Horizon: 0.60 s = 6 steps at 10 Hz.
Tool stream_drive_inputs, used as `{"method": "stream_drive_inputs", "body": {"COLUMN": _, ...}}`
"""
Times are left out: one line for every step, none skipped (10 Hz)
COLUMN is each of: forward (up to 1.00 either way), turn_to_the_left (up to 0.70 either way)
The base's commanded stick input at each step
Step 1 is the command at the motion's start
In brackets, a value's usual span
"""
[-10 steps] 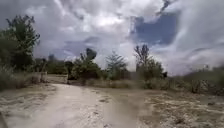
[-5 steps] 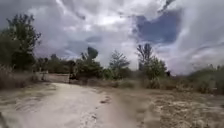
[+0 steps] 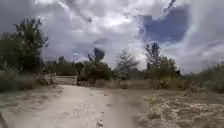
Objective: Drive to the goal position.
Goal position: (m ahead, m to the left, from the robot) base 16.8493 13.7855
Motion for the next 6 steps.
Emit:
{"method": "stream_drive_inputs", "body": {"forward": 0.5, "turn_to_the_left": 0.0}}
{"method": "stream_drive_inputs", "body": {"forward": 0.5, "turn_to_the_left": 0.0}}
{"method": "stream_drive_inputs", "body": {"forward": 0.5, "turn_to_the_left": 0.0}}
{"method": "stream_drive_inputs", "body": {"forward": 0.5, "turn_to_the_left": 0.0}}
{"method": "stream_drive_inputs", "body": {"forward": 0.5, "turn_to_the_left": 0.0}}
{"method": "stream_drive_inputs", "body": {"forward": 0.5, "turn_to_the_left": 0.0}}
